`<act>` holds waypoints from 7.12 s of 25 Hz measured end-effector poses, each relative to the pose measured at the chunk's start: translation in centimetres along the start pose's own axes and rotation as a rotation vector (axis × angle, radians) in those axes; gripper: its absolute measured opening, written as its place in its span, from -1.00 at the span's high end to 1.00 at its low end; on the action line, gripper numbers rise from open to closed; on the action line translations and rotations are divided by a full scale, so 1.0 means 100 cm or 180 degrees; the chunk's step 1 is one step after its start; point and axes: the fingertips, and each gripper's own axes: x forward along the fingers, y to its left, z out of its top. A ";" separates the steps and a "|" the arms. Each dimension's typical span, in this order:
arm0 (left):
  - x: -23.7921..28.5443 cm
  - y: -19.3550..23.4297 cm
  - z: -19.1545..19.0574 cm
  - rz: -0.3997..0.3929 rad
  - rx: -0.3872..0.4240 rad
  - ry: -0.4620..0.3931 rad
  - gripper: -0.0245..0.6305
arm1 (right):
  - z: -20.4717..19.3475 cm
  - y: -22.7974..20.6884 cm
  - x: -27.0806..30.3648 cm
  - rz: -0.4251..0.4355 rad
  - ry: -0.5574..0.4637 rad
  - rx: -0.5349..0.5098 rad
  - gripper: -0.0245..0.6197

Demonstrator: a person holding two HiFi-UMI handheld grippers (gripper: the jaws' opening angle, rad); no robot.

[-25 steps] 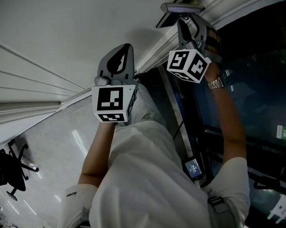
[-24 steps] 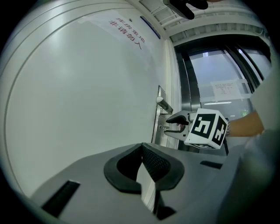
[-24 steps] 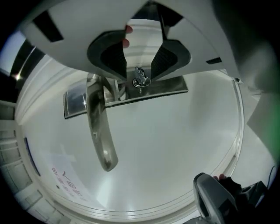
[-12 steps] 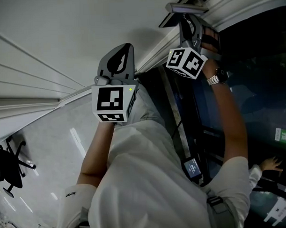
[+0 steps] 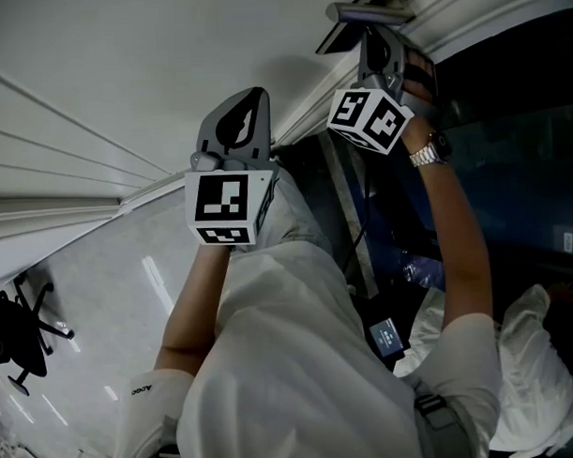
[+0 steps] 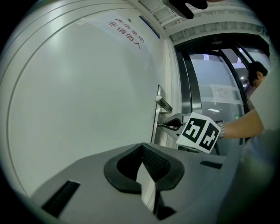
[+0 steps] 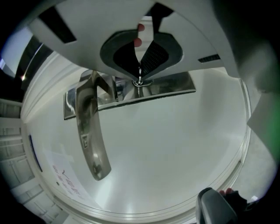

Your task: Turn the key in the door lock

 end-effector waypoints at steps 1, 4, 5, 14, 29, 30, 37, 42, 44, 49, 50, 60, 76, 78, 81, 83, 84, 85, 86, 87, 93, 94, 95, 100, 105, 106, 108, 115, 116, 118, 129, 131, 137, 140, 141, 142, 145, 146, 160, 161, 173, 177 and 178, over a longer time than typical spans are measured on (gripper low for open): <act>0.001 0.000 0.000 0.0000 0.0002 -0.0002 0.90 | 0.000 -0.001 0.000 0.0025 -0.0002 0.0103 0.88; 0.005 -0.004 0.002 -0.0017 0.0004 -0.0015 0.90 | 0.000 -0.003 0.002 0.0142 0.0005 0.0504 0.88; 0.007 -0.006 0.002 -0.0026 0.0005 -0.0018 0.90 | -0.001 -0.003 0.002 0.0190 0.0011 0.0679 0.89; 0.014 -0.018 0.000 -0.0103 -0.0011 -0.0015 0.90 | -0.001 -0.008 0.000 0.0700 0.0062 0.2409 0.89; 0.013 -0.021 0.004 -0.0119 0.0000 -0.0039 0.89 | -0.006 -0.010 0.003 0.1761 0.0041 0.5314 0.89; 0.013 -0.022 0.004 -0.0118 0.0000 -0.0039 0.90 | -0.007 -0.009 0.003 0.1795 0.0025 0.5443 0.89; 0.012 -0.024 0.004 -0.0148 0.0004 -0.0036 0.90 | -0.008 -0.007 0.004 0.1969 -0.0067 0.6346 0.88; 0.008 -0.020 0.004 -0.0125 -0.0006 -0.0044 0.90 | -0.007 -0.004 0.003 0.2178 -0.0072 0.7030 0.88; 0.006 -0.018 0.004 -0.0108 -0.0009 -0.0048 0.90 | -0.008 -0.004 0.004 0.2230 -0.0103 0.7184 0.88; 0.001 -0.012 0.006 -0.0060 -0.0008 -0.0055 0.90 | -0.007 -0.003 0.004 0.2270 -0.0176 0.7110 0.88; 0.001 -0.012 0.007 -0.0058 -0.0005 -0.0056 0.89 | -0.006 -0.002 0.003 0.2302 -0.0183 0.6997 0.87; 0.001 -0.010 0.004 -0.0077 -0.0024 -0.0049 0.90 | -0.007 0.022 -0.022 0.1822 -0.0098 0.4677 0.54; -0.005 -0.001 0.005 -0.0044 -0.0025 -0.0041 0.90 | 0.001 -0.006 -0.018 0.0266 -0.0118 0.0462 0.54; -0.006 0.002 0.005 -0.0026 -0.0023 -0.0042 0.90 | 0.002 -0.006 -0.015 0.0211 -0.0128 0.0220 0.54; -0.007 0.002 0.006 -0.0026 -0.0015 -0.0045 0.90 | 0.003 -0.002 -0.011 0.0164 -0.0131 -0.0056 0.54; -0.008 0.003 0.007 -0.0026 -0.0011 -0.0047 0.90 | 0.002 -0.001 -0.008 0.0147 -0.0135 -0.0143 0.54; -0.008 0.003 0.007 -0.0022 -0.0010 -0.0047 0.90 | 0.002 -0.001 -0.006 0.0137 -0.0129 -0.0168 0.54; -0.007 0.004 0.006 -0.0015 -0.0011 -0.0046 0.90 | 0.001 0.000 -0.005 0.0125 -0.0112 -0.0192 0.55; -0.007 0.005 0.006 -0.0007 -0.0011 -0.0044 0.90 | 0.000 0.000 -0.003 0.0110 -0.0086 -0.0217 0.59; -0.008 0.006 0.005 0.0003 -0.0011 -0.0040 0.89 | -0.001 0.000 -0.002 0.0087 -0.0060 -0.0241 0.61; -0.013 0.016 0.005 0.0089 -0.0012 -0.0030 0.90 | 0.000 -0.001 -0.004 -0.0055 -0.0005 -0.0232 0.67; -0.013 0.017 0.004 0.0099 -0.0017 -0.0031 0.89 | 0.000 -0.001 -0.004 -0.0038 -0.0005 -0.0160 0.67; -0.013 0.017 0.004 0.0104 -0.0022 -0.0033 0.90 | 0.000 -0.002 -0.004 -0.0010 -0.0003 -0.0067 0.67; -0.008 0.009 0.004 0.0062 -0.0015 -0.0039 0.90 | -0.001 -0.003 -0.003 0.0125 -0.0018 0.0395 0.67; -0.006 0.007 0.001 0.0045 -0.0031 -0.0031 0.90 | 0.000 -0.005 -0.004 0.0243 -0.0004 0.0732 0.67; -0.004 0.006 0.001 0.0042 -0.0034 -0.0036 0.90 | 0.000 -0.004 -0.004 0.0274 0.0000 0.0798 0.68; -0.002 0.005 0.002 0.0024 -0.0036 -0.0050 0.90 | 0.001 -0.004 -0.004 0.0310 0.0006 0.0860 0.68; 0.004 -0.002 0.002 -0.0033 -0.0061 -0.0042 0.89 | 0.002 -0.007 -0.005 0.0488 -0.0017 0.1341 0.70; 0.004 -0.003 0.002 -0.0035 -0.0061 -0.0039 0.90 | 0.001 -0.007 -0.005 0.0521 -0.0015 0.1434 0.72; 0.005 -0.002 0.001 -0.0026 -0.0064 -0.0037 0.90 | 0.000 -0.006 -0.003 0.0602 -0.0011 0.1669 0.83; 0.005 0.003 0.001 0.0007 -0.0063 -0.0036 0.90 | -0.005 -0.005 -0.001 0.1005 0.0046 0.2879 0.90; 0.005 0.001 0.002 -0.0008 -0.0062 -0.0040 0.90 | -0.005 -0.006 -0.001 0.1143 0.0066 0.3299 0.90; 0.004 0.002 0.003 -0.0008 -0.0067 -0.0050 0.90 | -0.008 -0.006 0.001 0.1426 0.0106 0.4294 0.89; 0.004 0.001 0.002 -0.0005 -0.0070 -0.0053 0.90 | -0.010 -0.004 0.002 0.1716 0.0149 0.5163 0.89; 0.004 0.001 0.002 -0.0007 -0.0064 -0.0049 0.89 | -0.010 -0.004 0.002 0.1838 0.0147 0.5506 0.89; 0.004 0.000 0.002 -0.0009 -0.0057 -0.0046 0.90 | -0.009 -0.004 0.002 0.1962 0.0136 0.5843 0.89; 0.004 -0.001 0.001 -0.0013 -0.0048 -0.0039 0.89 | -0.011 -0.003 0.003 0.2223 0.0105 0.6576 0.89; 0.004 0.000 0.000 -0.0011 -0.0047 -0.0036 0.89 | -0.012 -0.003 0.004 0.2263 0.0097 0.6694 0.89; 0.003 -0.004 0.005 -0.0024 -0.0016 -0.0051 0.90 | -0.015 0.000 0.003 0.2556 0.0024 0.7799 0.75; 0.003 -0.004 0.004 -0.0021 -0.0017 -0.0053 0.90 | -0.016 -0.002 0.001 0.2472 -0.0018 0.7523 0.71; 0.007 -0.003 0.001 -0.0038 -0.0041 -0.0050 0.90 | -0.003 -0.020 -0.017 0.0962 -0.0352 0.2880 0.43; 0.006 -0.003 0.000 -0.0028 -0.0039 -0.0043 0.90 | 0.010 -0.007 -0.021 0.0569 -0.0339 0.1525 0.43; 0.006 -0.003 0.000 -0.0029 -0.0039 -0.0041 0.90 | 0.009 -0.004 -0.021 0.0467 -0.0303 0.1260 0.43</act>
